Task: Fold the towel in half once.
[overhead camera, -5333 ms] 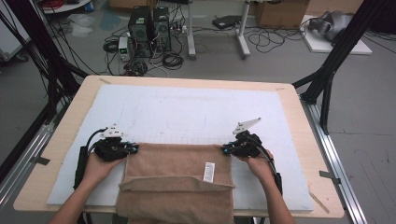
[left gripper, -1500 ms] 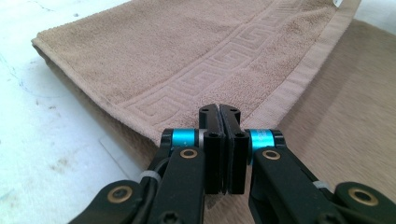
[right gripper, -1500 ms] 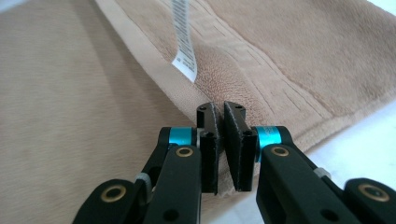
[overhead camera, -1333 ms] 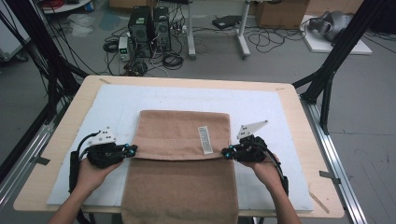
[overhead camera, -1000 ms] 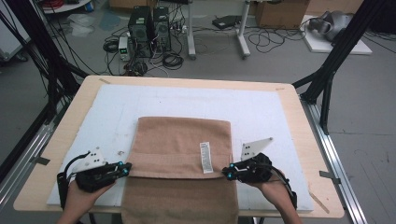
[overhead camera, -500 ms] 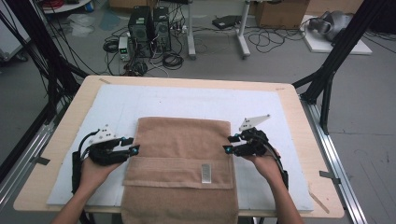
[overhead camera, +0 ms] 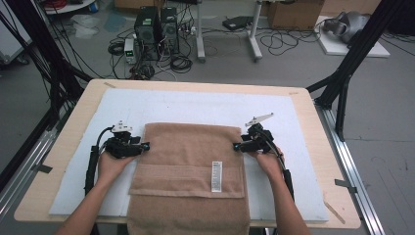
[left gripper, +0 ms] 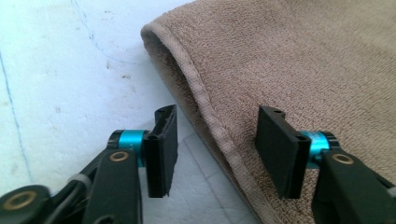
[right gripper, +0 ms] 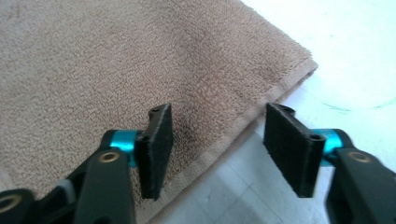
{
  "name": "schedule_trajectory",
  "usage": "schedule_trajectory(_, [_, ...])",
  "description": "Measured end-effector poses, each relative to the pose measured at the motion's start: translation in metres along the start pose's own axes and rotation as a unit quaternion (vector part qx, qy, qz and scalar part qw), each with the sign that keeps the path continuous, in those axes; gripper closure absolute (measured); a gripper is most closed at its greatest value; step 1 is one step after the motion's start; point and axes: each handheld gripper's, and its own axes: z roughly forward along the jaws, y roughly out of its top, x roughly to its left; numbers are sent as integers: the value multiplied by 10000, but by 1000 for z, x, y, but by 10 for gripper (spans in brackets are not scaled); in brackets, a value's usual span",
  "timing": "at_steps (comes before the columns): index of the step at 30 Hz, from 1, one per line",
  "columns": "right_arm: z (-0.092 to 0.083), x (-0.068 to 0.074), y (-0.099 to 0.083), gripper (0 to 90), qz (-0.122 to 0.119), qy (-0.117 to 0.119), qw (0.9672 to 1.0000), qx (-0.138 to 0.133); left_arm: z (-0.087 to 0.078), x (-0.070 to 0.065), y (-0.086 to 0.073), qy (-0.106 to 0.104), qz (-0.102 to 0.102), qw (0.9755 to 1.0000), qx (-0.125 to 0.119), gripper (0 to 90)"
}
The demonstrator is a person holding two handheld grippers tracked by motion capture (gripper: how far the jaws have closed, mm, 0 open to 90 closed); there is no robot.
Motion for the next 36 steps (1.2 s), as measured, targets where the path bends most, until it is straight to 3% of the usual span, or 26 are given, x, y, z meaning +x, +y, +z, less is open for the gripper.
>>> schedule_trajectory(4, [4,5,4,743,-128,353,9993,17,4,-1,1,-136,2,9999,-78,668])
schedule_trajectory(6, [5,1,4,786,-19,576,9983,-20,5,0,1,-302,-103,9994,-103,758])
schedule_trajectory(8, [4,-3,2,805,83,709,9974,-52,5,-1,2,-281,-79,9995,-104,816])
schedule_trajectory(13, [-2,-3,11,817,-31,419,9991,-62,4,-6,11,41,209,9996,-167,843])
schedule_trajectory(16, [-7,-5,20,817,-38,335,9993,-141,3,-6,21,124,259,9992,-273,845])
schedule_trajectory(22, [-18,-10,38,817,-145,61,9994,-306,0,-4,40,282,176,9978,-580,846])
schedule_trajectory(23, [-19,-11,41,816,-110,50,9995,-287,-1,-3,45,273,125,9975,-643,846])
schedule_trajectory(26, [-28,-15,54,816,-177,-100,9992,-358,-5,-3,61,387,265,9962,-738,846])
schedule_trajectory(33, [-58,-25,95,817,-373,-442,9963,-640,-19,4,121,569,424,9907,-1165,846])
schedule_trajectory(35, [-62,-29,103,809,-406,-559,9950,-727,-17,8,134,516,421,9911,-1154,843])
schedule_trajectory(36, [-62,-36,107,762,-329,-575,9951,-729,-14,10,137,570,415,9919,-1056,820])
